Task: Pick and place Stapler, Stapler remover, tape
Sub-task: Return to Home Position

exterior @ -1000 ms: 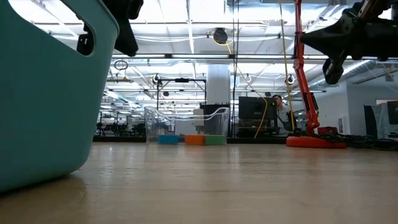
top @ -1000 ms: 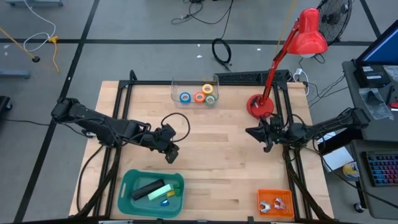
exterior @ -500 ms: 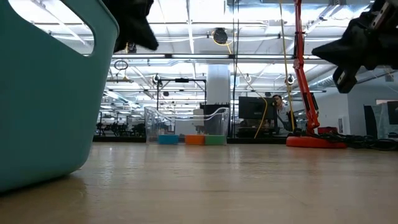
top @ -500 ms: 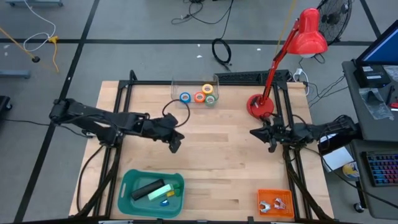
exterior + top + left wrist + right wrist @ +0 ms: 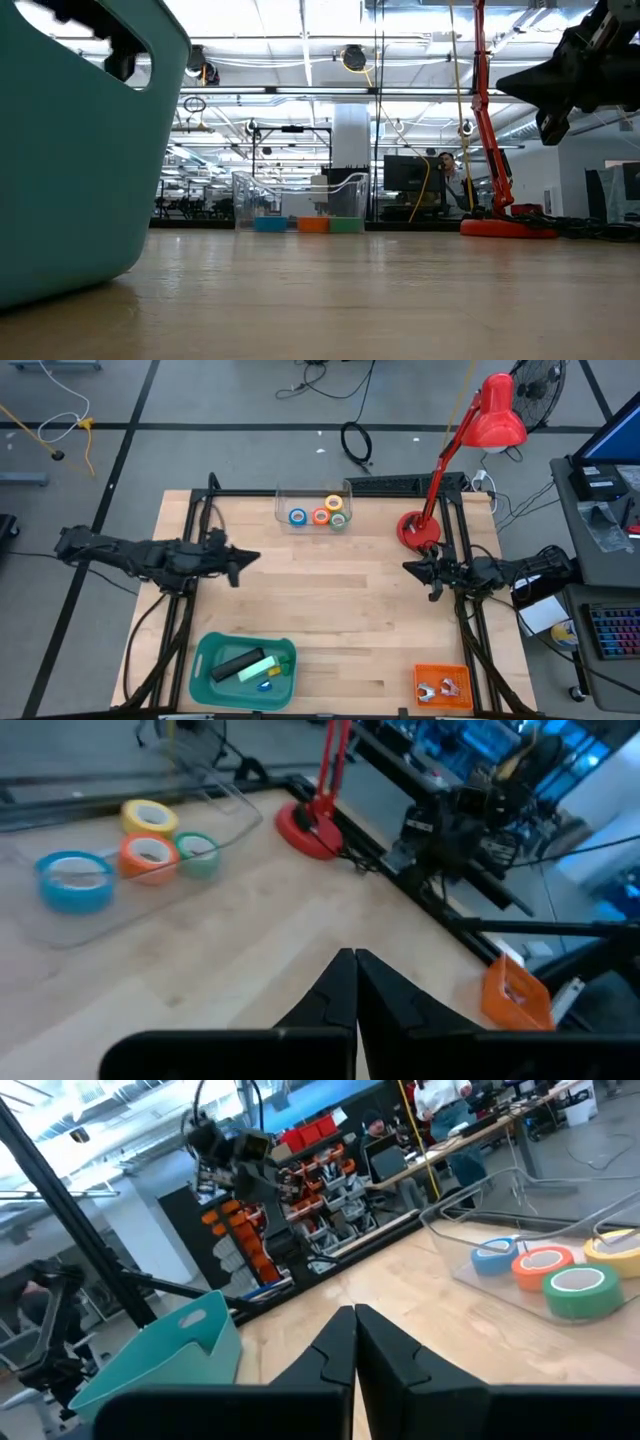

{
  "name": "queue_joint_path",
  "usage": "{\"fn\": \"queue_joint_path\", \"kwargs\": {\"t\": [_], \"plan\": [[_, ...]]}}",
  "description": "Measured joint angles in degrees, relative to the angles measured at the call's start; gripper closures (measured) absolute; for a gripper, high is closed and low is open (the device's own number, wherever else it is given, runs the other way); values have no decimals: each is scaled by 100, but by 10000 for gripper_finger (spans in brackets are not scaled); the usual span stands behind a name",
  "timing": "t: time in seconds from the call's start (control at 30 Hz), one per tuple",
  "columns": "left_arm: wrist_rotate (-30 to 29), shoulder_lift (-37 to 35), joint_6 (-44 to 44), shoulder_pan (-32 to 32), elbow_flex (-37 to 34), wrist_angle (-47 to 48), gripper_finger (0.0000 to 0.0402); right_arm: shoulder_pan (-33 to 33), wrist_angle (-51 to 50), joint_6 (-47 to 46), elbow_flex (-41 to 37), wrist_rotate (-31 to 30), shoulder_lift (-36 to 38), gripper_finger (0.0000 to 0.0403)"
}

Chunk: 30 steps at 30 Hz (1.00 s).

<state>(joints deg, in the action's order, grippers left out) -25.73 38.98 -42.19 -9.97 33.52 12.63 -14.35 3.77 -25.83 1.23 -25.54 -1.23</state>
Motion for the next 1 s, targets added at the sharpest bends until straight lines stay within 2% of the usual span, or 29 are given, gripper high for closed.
{"fn": "queue_joint_path", "kwargs": {"t": [0.3,0.43,0.6,0.73,0.9,1.0], "plan": [[-1073,-2262,124,-484,-1815,-93,401,0,90,163,0,10,-2,403],[-1127,-2962,821,-519,-2323,-518,401,0,108,155,0,7,-2,403],[-738,-3476,2190,-517,-2791,-1060,401,0,136,152,-2,4,-2,403],[-492,-3728,2948,-497,-3153,-1399,401,0,148,150,-2,4,-2,403],[-626,-3797,3261,-312,-3266,-1687,401,0,160,149,-2,4,-2,403],[-1164,-3777,2618,-152,-3260,-1660,393,0,168,147,-2,4,-2,403]]}}
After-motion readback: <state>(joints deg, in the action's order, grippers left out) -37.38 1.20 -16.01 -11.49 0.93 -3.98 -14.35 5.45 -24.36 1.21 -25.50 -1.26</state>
